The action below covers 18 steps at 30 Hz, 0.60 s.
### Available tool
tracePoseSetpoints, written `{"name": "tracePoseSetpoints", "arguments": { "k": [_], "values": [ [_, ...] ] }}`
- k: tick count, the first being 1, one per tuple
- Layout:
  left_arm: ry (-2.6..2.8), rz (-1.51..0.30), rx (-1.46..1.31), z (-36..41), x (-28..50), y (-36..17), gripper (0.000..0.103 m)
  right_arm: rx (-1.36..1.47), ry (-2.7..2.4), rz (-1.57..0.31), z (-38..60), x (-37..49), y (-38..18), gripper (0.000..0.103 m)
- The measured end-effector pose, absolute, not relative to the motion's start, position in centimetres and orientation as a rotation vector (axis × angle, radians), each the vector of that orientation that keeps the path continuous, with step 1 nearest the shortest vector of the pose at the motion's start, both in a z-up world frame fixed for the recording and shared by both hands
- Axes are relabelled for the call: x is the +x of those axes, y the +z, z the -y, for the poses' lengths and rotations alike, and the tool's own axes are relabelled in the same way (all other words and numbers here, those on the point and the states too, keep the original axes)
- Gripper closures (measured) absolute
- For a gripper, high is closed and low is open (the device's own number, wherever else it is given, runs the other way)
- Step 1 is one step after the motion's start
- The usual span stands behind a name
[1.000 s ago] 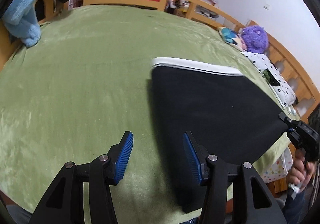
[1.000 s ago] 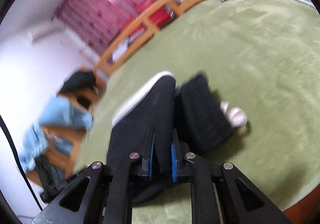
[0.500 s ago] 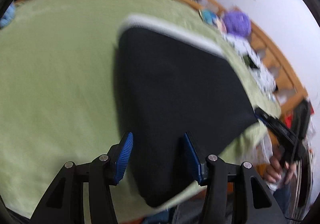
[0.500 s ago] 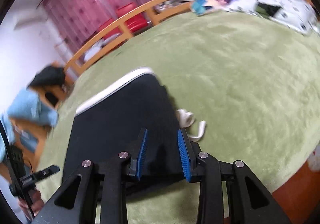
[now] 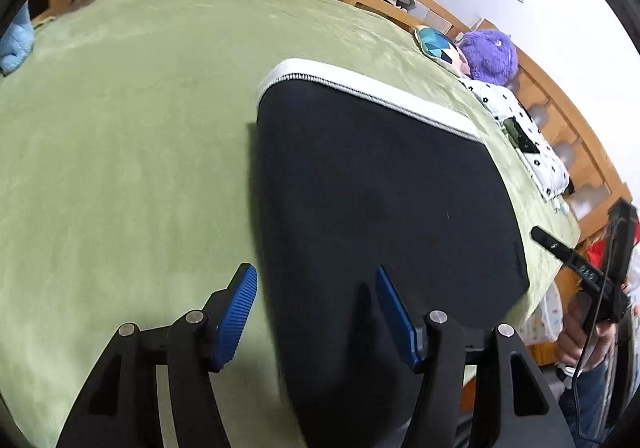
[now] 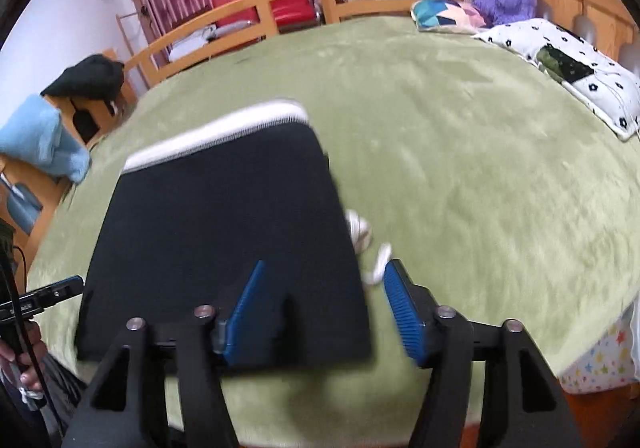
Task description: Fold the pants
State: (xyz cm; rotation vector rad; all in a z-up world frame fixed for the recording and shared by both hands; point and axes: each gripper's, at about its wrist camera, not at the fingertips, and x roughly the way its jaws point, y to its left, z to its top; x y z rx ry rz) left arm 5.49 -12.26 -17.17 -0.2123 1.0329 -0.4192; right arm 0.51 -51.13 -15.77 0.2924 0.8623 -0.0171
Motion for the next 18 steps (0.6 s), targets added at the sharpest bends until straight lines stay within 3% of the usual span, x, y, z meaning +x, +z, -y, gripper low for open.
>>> {"name": "tracePoseSetpoints", "arguments": {
  "k": [5,10,14,18],
  "values": [
    [-0.343,-1.083,-0.173,13.6,9.3,-19.2,0.043,0.389,0.013,-0.962,51.5,5.5,-18.9,0.043],
    [-0.35,-1.114,-0.163,14.4,11.1,-20.5,0.04,0.435,0.044,-0.927,51.5,7.3,-20.2,0.044],
    [-0.359,-1.132,-0.181,14.0,11.8,-21.3,0.029,0.376,0.025,-0.893,50.7,7.6,-20.4,0.044],
    [-0.395,-1.144,-0.233,14.0,12.5,-21.9,0.027,0.414,0.031,-0.929,50.8,8.7,-20.6,0.044]
  ]
}}
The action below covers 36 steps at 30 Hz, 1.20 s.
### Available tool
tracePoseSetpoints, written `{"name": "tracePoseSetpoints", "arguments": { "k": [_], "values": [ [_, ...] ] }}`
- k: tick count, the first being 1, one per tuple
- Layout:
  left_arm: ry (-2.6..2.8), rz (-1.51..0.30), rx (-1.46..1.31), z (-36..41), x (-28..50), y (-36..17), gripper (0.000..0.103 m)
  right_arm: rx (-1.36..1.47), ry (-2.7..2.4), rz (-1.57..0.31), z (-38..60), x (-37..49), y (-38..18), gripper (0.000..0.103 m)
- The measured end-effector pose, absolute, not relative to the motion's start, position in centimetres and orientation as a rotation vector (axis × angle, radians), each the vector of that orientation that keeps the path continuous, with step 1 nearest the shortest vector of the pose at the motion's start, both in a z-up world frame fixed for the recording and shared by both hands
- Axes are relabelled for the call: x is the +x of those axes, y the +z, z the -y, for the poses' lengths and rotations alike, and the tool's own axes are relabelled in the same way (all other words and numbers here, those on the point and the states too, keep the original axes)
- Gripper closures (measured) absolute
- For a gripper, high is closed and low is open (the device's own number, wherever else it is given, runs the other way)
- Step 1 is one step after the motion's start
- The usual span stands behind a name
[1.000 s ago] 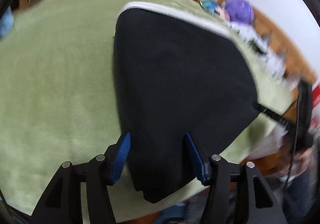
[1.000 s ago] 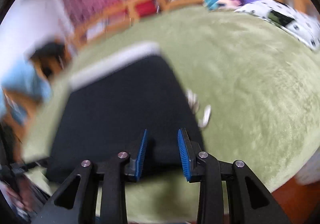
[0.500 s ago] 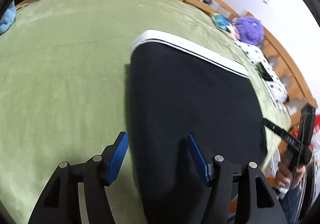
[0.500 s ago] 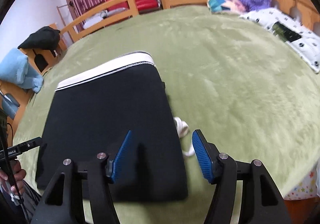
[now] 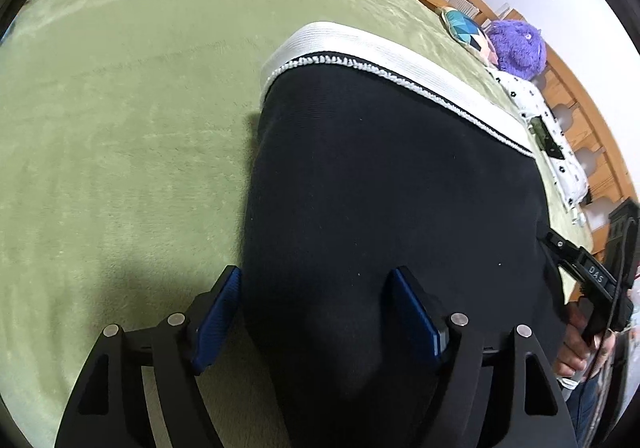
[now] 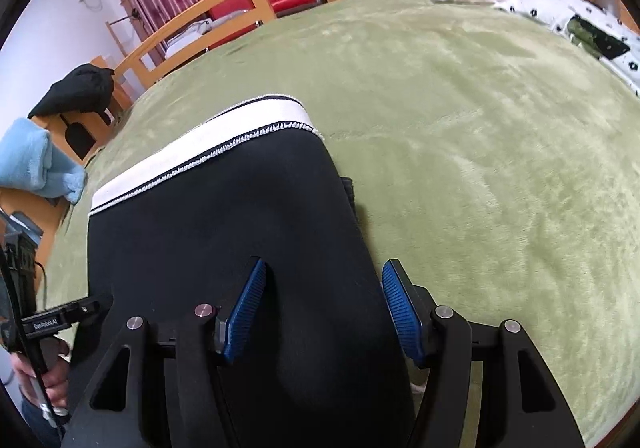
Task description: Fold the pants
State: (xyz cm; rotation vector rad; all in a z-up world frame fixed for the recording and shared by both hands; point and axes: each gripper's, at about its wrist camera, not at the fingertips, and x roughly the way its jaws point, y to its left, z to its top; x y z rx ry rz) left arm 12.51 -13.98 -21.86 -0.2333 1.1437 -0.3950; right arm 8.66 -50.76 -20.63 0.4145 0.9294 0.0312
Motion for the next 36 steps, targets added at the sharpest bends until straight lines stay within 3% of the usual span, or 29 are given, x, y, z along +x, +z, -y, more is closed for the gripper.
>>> {"name": "tracePoseSetpoints", "arguments": {
  "k": [4,36],
  "values": [
    [-0.397,-1.128,-0.229,14.6,12.5,-22.1,0.025,0.441,-0.001,-0.953,51.0,8.9,-20.9,0.035],
    [-0.377,-1.114,-0.204,15.2,10.3,-21.1,0.027,0.325,-0.062,-0.888,49.4,6.6,-20.2,0.033]
  ]
}}
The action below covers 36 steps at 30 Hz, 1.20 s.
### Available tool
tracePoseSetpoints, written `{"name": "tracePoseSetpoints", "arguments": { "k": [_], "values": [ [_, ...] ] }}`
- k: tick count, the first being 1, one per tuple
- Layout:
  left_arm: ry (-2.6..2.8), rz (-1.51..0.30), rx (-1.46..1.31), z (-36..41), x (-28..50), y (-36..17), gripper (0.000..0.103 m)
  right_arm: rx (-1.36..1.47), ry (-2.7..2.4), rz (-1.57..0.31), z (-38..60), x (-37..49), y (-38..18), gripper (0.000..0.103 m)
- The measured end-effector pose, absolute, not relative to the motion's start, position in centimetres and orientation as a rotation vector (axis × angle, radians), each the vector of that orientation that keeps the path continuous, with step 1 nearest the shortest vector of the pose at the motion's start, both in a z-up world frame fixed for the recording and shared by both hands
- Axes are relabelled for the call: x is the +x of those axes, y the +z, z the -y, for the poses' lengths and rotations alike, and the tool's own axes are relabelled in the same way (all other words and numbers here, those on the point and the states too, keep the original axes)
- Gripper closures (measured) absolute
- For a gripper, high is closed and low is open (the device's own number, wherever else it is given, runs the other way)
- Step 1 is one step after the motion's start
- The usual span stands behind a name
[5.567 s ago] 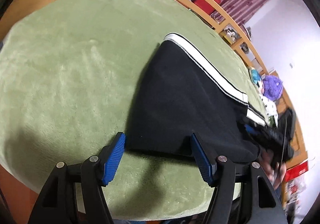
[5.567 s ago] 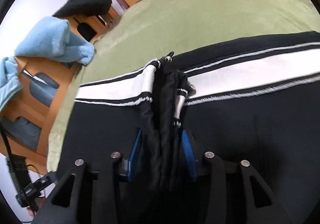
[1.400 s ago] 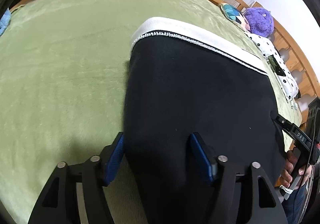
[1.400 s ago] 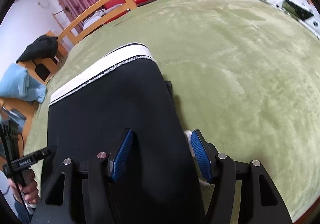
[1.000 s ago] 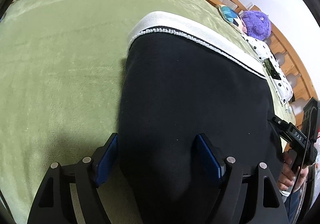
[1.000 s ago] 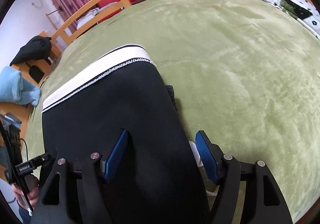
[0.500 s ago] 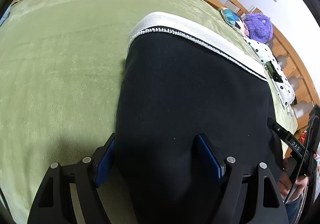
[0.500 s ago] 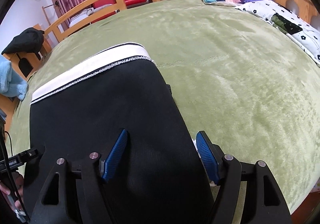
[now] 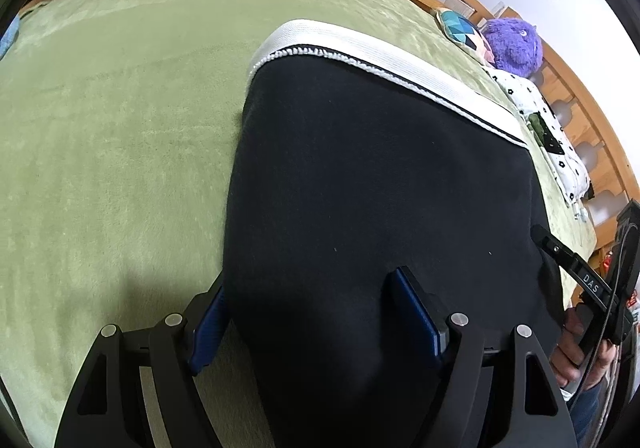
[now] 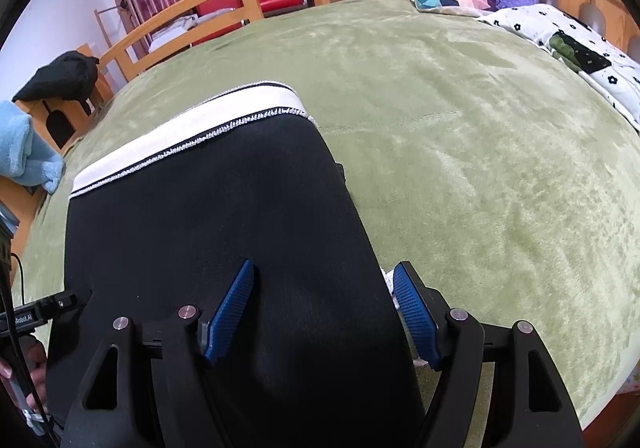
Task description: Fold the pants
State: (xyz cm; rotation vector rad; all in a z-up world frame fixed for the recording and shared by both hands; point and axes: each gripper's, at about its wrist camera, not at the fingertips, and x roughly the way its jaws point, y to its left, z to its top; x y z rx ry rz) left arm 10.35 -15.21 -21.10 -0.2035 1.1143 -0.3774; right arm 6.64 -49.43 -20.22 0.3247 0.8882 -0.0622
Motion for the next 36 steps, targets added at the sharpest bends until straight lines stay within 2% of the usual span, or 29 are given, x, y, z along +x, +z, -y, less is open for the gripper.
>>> {"name": "tracePoseSetpoints", "arguments": {
  "k": [9,20,25,28,30,31,33,34,36],
  "values": [
    [-0.423,-1.145,-0.267,13.9,10.5,-21.7,0.029,0.366,-0.012,-0.91,50.2,6.4,-19.6,0.045],
    [-0.473,-1.119,-0.283,14.3,12.2,-22.2,0.027,0.601,0.126,-0.986,52.7,7.6,-22.5,0.043],
    [-0.502,-1.119,-0.316,14.5,13.1,-22.5,0.03,0.637,0.17,-1.007,52.5,9.2,-23.5,0.037],
    [-0.517,-1.111,-0.326,14.5,13.1,-22.5,0.038,0.659,0.177,-1.007,52.4,9.5,-23.9,0.036],
    [-0.541,-1.095,-0.353,14.3,13.2,-22.4,0.059,0.654,0.175,-0.997,52.2,9.3,-23.9,0.037],
    [-0.552,-1.078,-0.365,14.0,13.1,-22.0,0.063,0.651,0.172,-0.991,52.1,9.1,-23.8,0.038],
    [-0.569,-1.049,-0.363,13.6,12.8,-21.3,0.074,0.642,0.154,-0.961,52.0,8.7,-23.1,0.047],
    [-0.576,-1.044,-0.37,13.3,12.7,-21.0,0.075,0.646,0.153,-0.942,52.1,8.3,-22.6,0.053],
    [-0.609,-1.047,-0.397,12.7,12.7,-20.3,0.08,0.685,0.152,-0.873,52.2,7.1,-21.0,0.076]
  ]
}}
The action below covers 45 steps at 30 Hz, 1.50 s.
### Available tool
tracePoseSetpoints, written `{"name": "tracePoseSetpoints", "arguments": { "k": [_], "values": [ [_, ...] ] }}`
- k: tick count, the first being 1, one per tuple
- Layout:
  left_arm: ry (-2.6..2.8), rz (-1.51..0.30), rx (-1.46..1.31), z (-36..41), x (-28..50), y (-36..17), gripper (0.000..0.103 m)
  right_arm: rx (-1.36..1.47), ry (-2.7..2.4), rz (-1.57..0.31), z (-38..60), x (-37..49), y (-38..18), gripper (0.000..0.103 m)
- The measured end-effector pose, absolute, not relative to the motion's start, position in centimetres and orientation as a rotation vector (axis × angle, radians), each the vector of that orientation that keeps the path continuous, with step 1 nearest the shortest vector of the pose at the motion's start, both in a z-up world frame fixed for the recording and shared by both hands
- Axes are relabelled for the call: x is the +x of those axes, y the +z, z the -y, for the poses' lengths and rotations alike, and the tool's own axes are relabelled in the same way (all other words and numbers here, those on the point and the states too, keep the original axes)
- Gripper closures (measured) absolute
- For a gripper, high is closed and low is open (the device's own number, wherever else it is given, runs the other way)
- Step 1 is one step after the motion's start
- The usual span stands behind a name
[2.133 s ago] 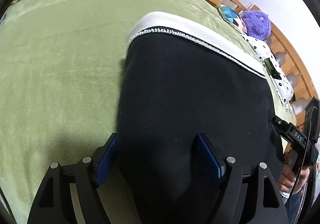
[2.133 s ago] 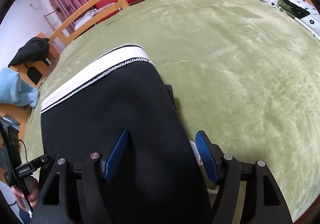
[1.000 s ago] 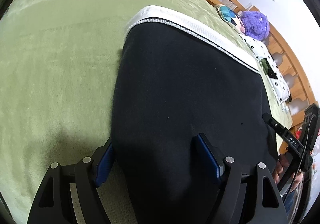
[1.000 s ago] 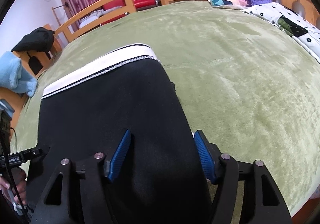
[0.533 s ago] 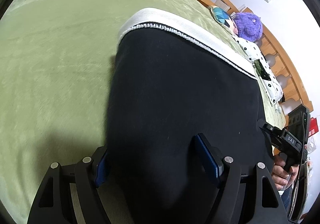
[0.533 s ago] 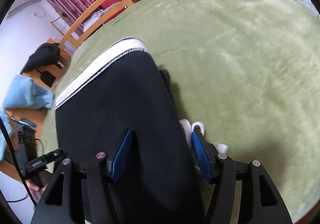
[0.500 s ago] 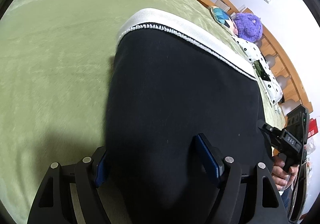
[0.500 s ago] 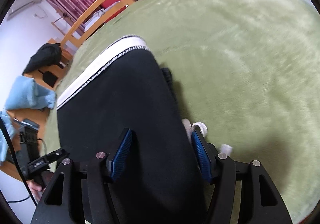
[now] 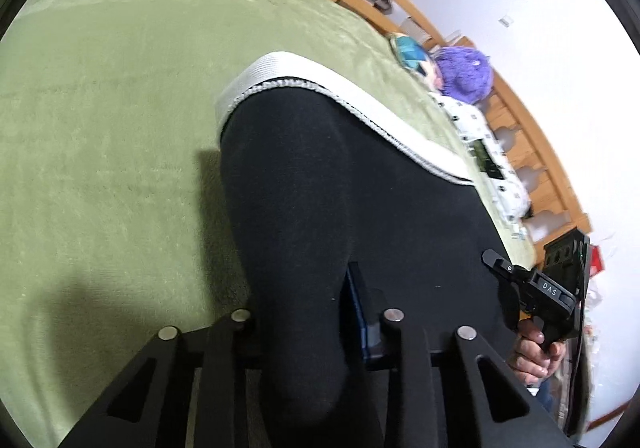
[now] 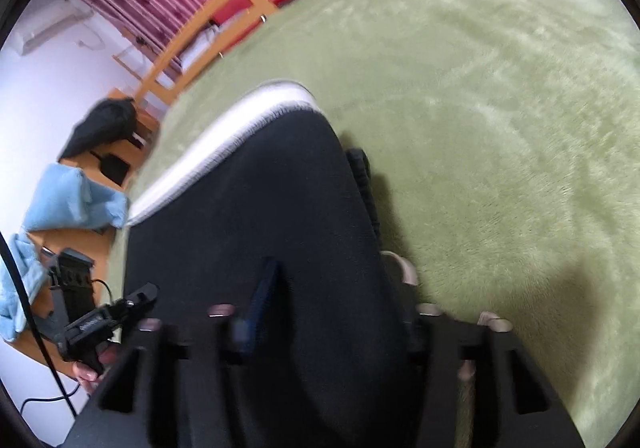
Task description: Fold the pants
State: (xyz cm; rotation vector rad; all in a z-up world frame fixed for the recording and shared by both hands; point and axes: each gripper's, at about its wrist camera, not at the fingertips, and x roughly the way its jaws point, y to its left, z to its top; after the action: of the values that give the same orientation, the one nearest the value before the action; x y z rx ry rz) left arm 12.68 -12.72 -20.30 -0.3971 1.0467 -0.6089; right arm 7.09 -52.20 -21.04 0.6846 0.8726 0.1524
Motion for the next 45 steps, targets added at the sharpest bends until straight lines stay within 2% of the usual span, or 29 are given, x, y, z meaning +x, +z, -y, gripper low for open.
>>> {"name": "tracePoseSetpoints", "arguments": {
  "k": [4,7,15,19,22,23,25,27,28,29,31,33,37,42,45],
  "values": [
    [-0.666,-1.064,-0.426,10.8,12.7,-18.7,0.082,0.599,0.154,-0.806,49.4,5.7,-17.7,0.08],
    [-0.653,-1.038,-0.371,8.7,12.6,-17.0,0.083,0.653,0.173,-0.774,47.2,5.5,-16.5,0.082],
    [-0.484,-0.959,-0.33,-3.6,15.2,-12.1,0.084,0.686,0.319,-0.834,37.1,8.8,-16.7,0.084],
    [-0.406,-0.968,-0.303,-7.8,16.5,-12.3,0.083,0.687,0.399,-0.867,31.2,10.9,-17.9,0.084],
    [-0.391,-1.027,-0.339,-8.5,17.5,-15.0,0.075,0.657,0.379,-0.874,29.9,11.6,-19.2,0.083],
    [-0.366,-1.037,-0.319,-8.3,17.6,-15.5,0.066,0.643,0.366,-0.894,30.3,11.9,-19.7,0.081],
    [-0.272,-1.037,-0.235,-8.0,17.6,-16.2,0.061,0.622,0.354,-0.929,30.9,12.1,-20.5,0.077],
    [-0.227,-1.02,-0.201,-7.9,17.0,-15.9,0.054,0.555,0.299,-0.953,31.5,12.2,-20.8,0.063],
    [-0.234,-1.013,-0.202,-7.9,16.7,-15.6,0.051,0.529,0.276,-0.952,31.9,11.7,-20.7,0.061],
    [-0.251,-1.001,-0.209,-8.0,16.1,-15.1,0.047,0.512,0.26,-0.948,32.0,11.5,-20.2,0.061],
    [-0.266,-0.988,-0.194,-7.9,15.0,-14.5,0.046,0.473,0.206,-0.915,32.2,10.2,-18.5,0.063],
    [-0.278,-0.96,-0.166,-7.2,13.3,-13.8,0.044,0.428,0.168,-0.87,31.7,8.8,-16.8,0.071],
    [-0.316,-0.939,-0.145,-6.9,9.3,-13.8,0.041,0.337,0.226,-0.804,29.1,5.5,-14.8,0.071],
    [-0.237,-0.977,-0.014,-5.4,4.5,-17.1,0.036,0.194,0.237,-0.886,26.0,3.0,-18.3,0.073],
    [-0.218,-0.957,-0.048,-6.0,2.9,-18.0,0.033,0.187,0.221,-0.927,26.0,2.0,-20.6,0.073]
  ]
}}
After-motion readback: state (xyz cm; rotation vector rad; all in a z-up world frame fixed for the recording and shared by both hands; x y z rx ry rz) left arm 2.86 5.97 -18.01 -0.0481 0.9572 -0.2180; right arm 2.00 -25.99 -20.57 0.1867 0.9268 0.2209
